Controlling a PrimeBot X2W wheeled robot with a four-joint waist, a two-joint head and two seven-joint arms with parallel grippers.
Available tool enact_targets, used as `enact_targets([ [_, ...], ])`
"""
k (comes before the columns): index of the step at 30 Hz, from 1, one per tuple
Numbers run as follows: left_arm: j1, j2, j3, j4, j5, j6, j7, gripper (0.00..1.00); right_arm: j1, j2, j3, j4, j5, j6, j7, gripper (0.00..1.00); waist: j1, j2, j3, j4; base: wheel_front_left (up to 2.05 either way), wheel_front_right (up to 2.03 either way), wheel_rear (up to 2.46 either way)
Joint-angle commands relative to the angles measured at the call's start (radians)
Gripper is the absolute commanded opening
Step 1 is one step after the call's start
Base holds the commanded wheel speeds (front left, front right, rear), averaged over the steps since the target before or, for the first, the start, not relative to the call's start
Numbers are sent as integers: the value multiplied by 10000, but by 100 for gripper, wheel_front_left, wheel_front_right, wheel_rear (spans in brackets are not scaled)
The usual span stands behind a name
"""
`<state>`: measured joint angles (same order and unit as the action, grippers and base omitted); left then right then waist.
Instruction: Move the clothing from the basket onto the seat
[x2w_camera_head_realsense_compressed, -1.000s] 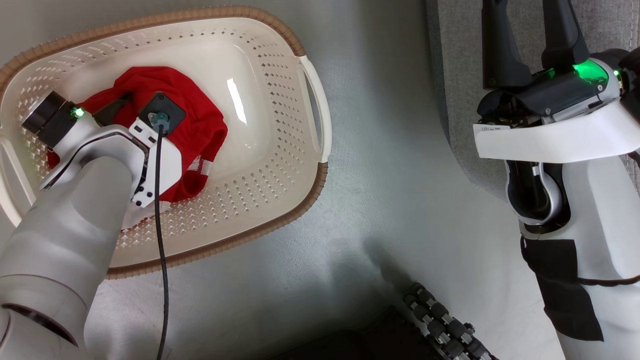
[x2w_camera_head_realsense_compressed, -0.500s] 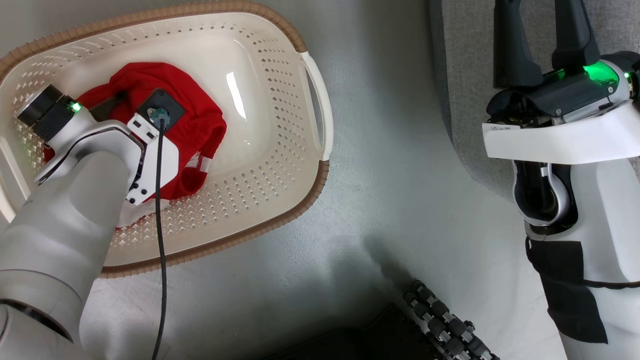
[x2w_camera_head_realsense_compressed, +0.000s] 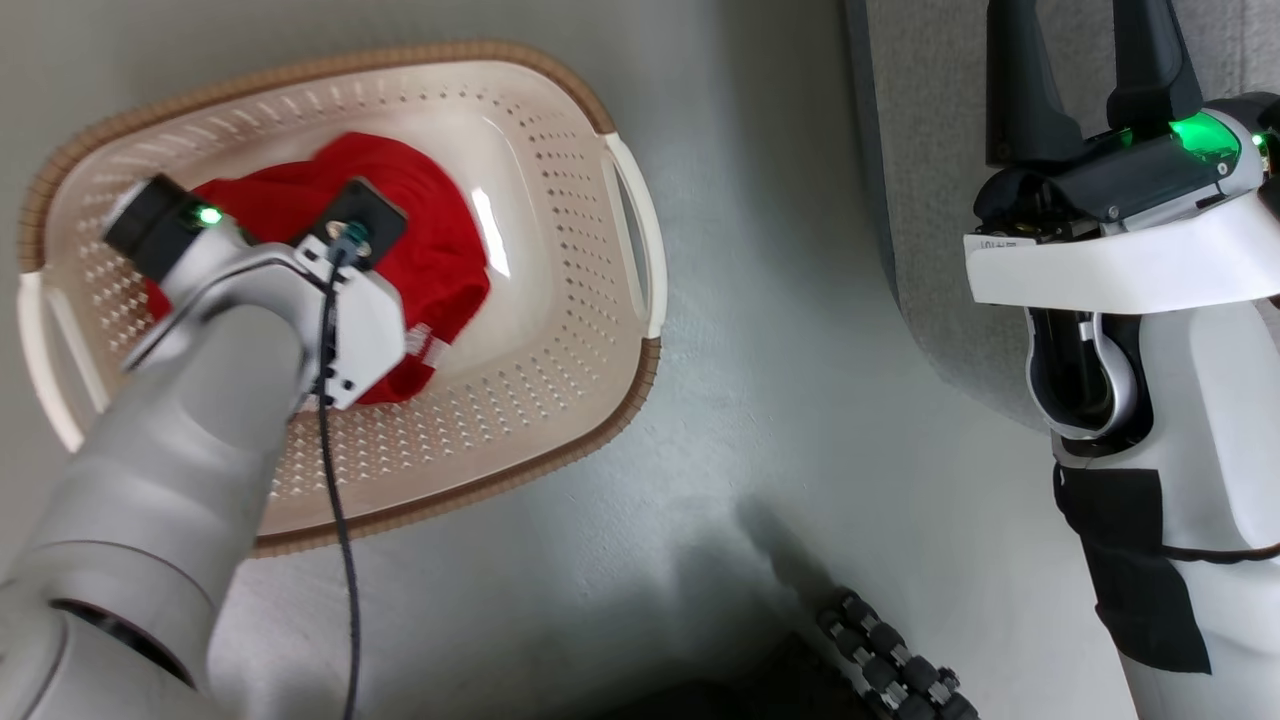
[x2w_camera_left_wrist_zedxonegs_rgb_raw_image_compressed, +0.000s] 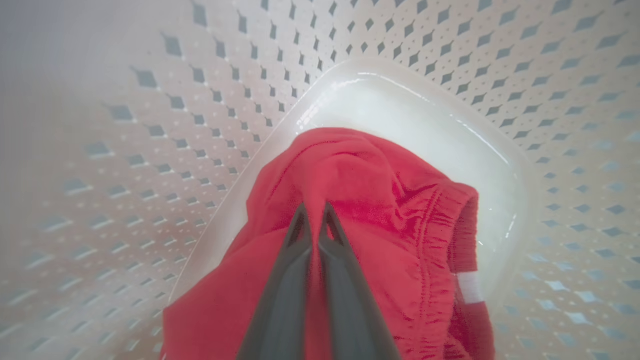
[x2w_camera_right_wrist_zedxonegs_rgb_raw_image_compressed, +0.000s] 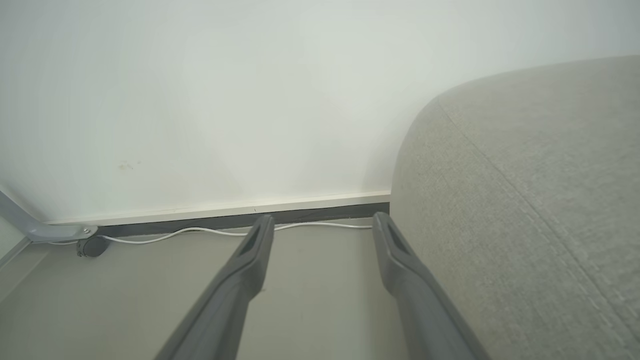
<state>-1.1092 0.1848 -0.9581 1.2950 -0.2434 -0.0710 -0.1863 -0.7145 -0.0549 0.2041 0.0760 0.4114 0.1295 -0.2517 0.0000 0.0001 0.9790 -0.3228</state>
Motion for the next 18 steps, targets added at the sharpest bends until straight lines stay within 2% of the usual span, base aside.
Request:
enact_targets([
  [1, 341, 15, 172, -56, -97, -63, -141, 0, 305, 47, 68, -159, -121, 12, -101, 100, 0, -1, -360, 210, 0, 0, 0],
  [12, 1336, -873, 841, -533, -1117, -291, -742, 0, 777, 47, -285, 524, -852, 12, -101, 100, 0, -1, -2377, 1017, 0, 0, 0],
  [18, 2055, -1048, 1249, -1694, -1388, -289, -751, 0, 1260, 47, -522, 968, -1306, 12, -101, 100, 0, -1, -3504, 1622, 0, 0, 0],
])
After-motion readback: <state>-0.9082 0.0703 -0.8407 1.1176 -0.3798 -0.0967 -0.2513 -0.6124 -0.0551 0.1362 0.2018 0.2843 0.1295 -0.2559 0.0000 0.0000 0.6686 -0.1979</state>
